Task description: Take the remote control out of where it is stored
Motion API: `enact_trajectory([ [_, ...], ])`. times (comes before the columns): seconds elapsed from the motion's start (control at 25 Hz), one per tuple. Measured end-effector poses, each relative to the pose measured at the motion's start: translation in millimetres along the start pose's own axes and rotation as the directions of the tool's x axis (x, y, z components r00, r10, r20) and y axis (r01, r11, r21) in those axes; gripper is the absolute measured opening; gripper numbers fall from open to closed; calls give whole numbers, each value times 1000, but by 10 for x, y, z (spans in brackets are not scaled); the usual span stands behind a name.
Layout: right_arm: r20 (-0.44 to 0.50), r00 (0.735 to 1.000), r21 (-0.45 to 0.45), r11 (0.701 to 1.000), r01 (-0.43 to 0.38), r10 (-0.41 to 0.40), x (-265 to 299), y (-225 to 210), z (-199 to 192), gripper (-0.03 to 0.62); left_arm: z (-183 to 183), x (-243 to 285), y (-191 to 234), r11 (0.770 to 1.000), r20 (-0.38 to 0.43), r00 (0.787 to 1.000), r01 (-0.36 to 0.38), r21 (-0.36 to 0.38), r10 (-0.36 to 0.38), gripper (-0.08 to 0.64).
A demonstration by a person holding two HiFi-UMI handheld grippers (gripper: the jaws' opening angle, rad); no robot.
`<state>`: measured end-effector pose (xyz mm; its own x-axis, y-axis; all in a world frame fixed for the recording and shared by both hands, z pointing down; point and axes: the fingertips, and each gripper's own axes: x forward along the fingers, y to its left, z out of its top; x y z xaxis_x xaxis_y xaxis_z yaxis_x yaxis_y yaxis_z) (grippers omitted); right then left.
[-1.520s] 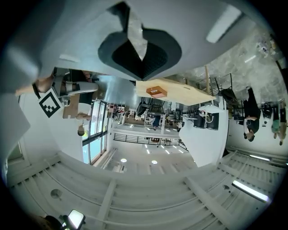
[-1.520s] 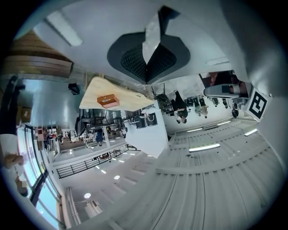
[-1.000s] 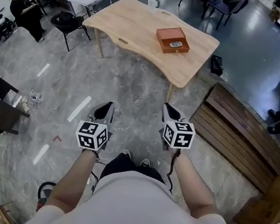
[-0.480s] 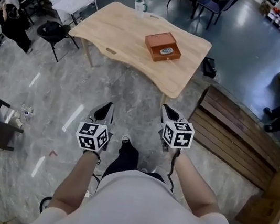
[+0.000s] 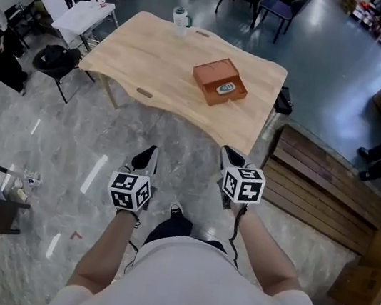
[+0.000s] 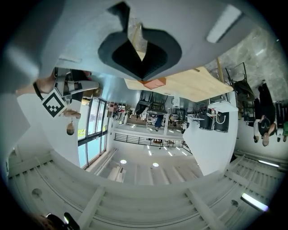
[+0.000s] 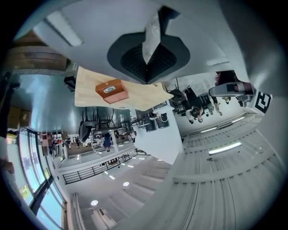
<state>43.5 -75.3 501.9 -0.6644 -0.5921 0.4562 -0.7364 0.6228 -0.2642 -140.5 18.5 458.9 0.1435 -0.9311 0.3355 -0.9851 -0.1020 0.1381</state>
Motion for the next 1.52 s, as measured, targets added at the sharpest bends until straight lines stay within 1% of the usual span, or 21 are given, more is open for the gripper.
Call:
enact_trajectory([
  [0.12, -18, 1000, 9, 1000, 11, -11, 363, 93, 153, 28, 83, 228, 302, 999, -10, 999, 33, -7, -33, 0],
  [0.36, -28, 998, 14, 999, 48, -48, 870, 142, 396, 28, 291, 650, 682, 996, -9, 996, 92, 3, -92, 0],
  [0.52, -52, 996, 17, 997, 71, -70, 1153, 72, 451, 28, 382, 937, 891, 994, -16, 994, 113, -3, -113, 0],
  [0.68, -53, 995, 30, 996, 83, -81, 1460, -81, 574, 28, 437, 1304, 1086, 992, -32, 992, 126, -6, -126, 0],
  [0.92, -68, 994, 74, 993, 94, -89, 2064, -549, 737, 28, 541, 2039, 1279, 990, -69, 988, 138, 19, -137, 0],
  [1.08, -85, 992, 90, 991, 99, -91, 2544, -875, 927, 28, 654, 2635, 1465, 991, -107, 986, 132, 32, -128, 0],
  [1.24, -144, 984, 112, 987, 119, -102, 2948, -1218, 996, 28, 734, 3251, 1525, 989, -166, 977, 145, 37, -137, 0],
  [1.36, -199, 976, 162, 979, 121, -87, 3252, -1479, 972, 31, 814, 3721, 1493, 985, -197, 968, 167, 51, -154, 0],
  [1.44, -238, 969, 206, 972, 117, -66, 3444, -1623, 912, 71, 886, 3969, 1464, 982, -203, 966, 179, 67, -162, 0],
  [1.52, -273, 960, 241, 961, 134, -65, 3609, -1780, 838, 88, 913, 4168, 1451, 978, -212, 962, 193, 77, -173, 0],
])
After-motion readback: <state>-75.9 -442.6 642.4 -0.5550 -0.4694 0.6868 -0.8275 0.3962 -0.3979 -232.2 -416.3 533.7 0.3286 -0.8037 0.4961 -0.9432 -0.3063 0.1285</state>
